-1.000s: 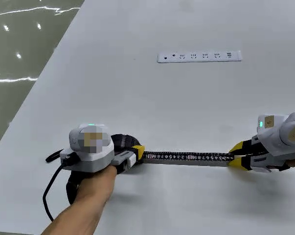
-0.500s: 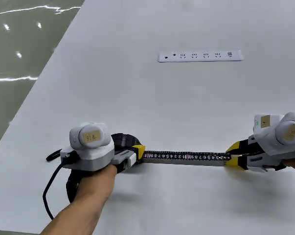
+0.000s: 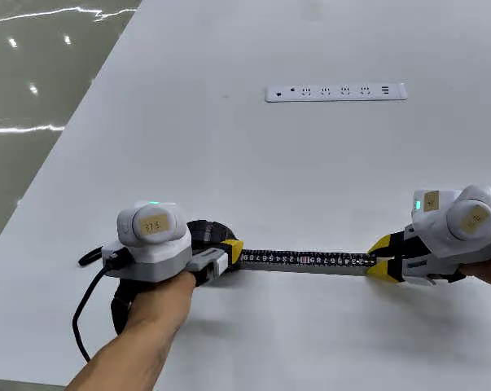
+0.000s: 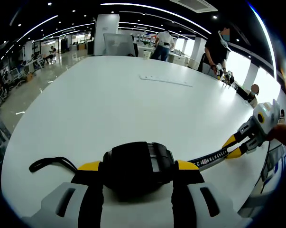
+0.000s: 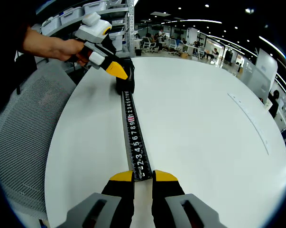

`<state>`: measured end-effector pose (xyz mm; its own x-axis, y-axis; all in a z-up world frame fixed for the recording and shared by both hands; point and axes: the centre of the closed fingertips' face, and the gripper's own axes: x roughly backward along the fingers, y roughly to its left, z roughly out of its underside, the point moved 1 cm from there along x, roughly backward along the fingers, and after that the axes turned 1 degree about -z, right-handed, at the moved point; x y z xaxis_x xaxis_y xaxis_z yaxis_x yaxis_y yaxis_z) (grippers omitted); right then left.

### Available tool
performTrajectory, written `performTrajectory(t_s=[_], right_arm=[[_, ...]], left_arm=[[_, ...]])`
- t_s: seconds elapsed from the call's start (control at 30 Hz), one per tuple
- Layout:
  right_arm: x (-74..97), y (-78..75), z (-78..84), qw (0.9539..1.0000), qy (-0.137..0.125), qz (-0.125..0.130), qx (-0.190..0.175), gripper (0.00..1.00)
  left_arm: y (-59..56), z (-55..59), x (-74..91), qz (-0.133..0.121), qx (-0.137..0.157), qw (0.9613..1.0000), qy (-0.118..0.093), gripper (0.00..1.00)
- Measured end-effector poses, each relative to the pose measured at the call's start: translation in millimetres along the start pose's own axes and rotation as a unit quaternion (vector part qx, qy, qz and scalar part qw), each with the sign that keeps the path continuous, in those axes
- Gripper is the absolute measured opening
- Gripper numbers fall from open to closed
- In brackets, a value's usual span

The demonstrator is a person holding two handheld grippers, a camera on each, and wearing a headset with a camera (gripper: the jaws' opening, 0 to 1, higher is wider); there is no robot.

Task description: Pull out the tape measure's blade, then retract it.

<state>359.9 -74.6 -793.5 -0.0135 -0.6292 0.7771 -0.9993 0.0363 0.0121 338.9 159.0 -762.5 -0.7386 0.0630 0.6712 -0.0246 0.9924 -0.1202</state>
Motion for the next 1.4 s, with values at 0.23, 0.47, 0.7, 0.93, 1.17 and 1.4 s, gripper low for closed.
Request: performTrajectory(t_s=[0.23, 0.47, 0.7, 0.93, 1.17, 1.4], right_arm=[[-4.8, 1.3, -4.0, 1.0000, -0.001, -0.004, 0.001, 0.10], [-11.0, 0.9, -7.9, 1.0000, -0.002, -0.007, 0.004, 0.10], [-14.8, 0.9, -13.0, 0.9999, -0.002, -0.009, 0.007, 0.10], [-18.2, 1.9, -16.8, 0.9999, -0.003, -0.011, 0.009, 0.10], [-20.9, 2.4, -21.0, 0.9998, -0.003, -0.012, 0.012, 0.10], [-24.7, 2.4, -25.4, 0.9998, -0.005, -0.013, 0.015, 0.10]], left_arm=[[-0.7, 0.2, -0.3, 0.001, -0.001, 1.0000, 0.001, 0.52], [-0.5, 0.1, -0.4, 0.002, 0.000, 1.0000, 0.002, 0.52], [-0.6, 0.1, -0.3, 0.002, 0.001, 1.0000, 0.002, 0.53], [-0.2, 0.1, -0.4, 0.003, 0.002, 1.0000, 0.004, 0.53], [-0.6, 0.2, -0.2, 0.004, 0.003, 1.0000, 0.005, 0.53], [0.9, 0.5, -2.3, 0.005, 0.005, 1.0000, 0.004, 0.53]])
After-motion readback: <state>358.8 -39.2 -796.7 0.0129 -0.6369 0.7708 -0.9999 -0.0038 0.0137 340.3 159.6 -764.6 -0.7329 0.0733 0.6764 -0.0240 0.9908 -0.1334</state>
